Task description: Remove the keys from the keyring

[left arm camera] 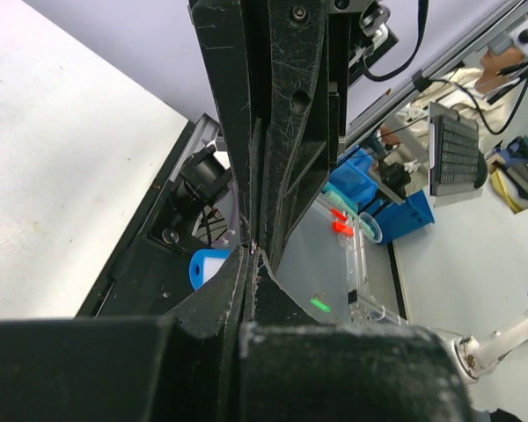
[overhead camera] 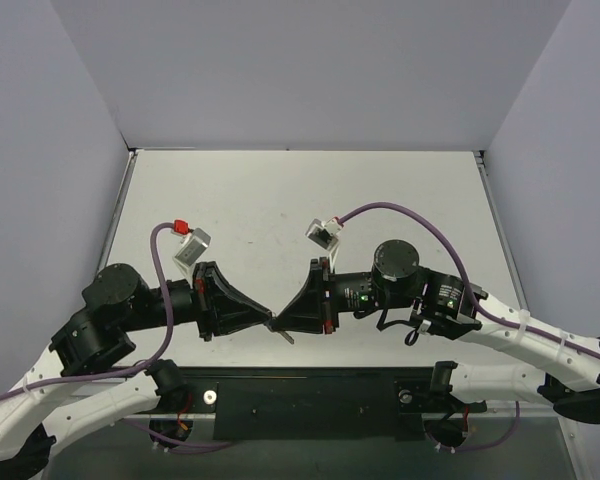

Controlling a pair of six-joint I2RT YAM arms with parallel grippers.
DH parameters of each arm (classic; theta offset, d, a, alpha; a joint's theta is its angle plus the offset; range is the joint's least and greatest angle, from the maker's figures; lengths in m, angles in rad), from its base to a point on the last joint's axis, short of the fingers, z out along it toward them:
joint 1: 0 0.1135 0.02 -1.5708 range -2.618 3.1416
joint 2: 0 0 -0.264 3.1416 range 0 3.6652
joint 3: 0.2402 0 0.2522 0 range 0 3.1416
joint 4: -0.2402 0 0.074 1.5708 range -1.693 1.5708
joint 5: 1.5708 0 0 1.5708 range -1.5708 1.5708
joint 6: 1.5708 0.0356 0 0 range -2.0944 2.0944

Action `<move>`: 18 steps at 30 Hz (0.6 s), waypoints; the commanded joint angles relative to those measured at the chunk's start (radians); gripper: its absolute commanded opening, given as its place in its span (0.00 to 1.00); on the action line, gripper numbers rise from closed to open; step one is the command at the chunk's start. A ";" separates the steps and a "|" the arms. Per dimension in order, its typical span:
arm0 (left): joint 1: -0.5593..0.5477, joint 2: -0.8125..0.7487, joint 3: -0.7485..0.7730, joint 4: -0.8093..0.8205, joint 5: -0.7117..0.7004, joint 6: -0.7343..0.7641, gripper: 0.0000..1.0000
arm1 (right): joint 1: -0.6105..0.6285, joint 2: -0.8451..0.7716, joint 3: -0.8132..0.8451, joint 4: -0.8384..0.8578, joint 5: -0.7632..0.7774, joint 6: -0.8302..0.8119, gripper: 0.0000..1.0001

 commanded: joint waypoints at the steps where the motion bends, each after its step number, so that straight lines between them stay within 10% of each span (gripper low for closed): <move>1: -0.004 0.044 0.073 -0.108 0.130 0.082 0.00 | -0.027 -0.010 0.047 -0.011 0.032 -0.027 0.00; 18: -0.005 0.068 0.078 -0.148 0.198 0.105 0.00 | -0.039 -0.007 0.070 -0.059 0.030 -0.033 0.00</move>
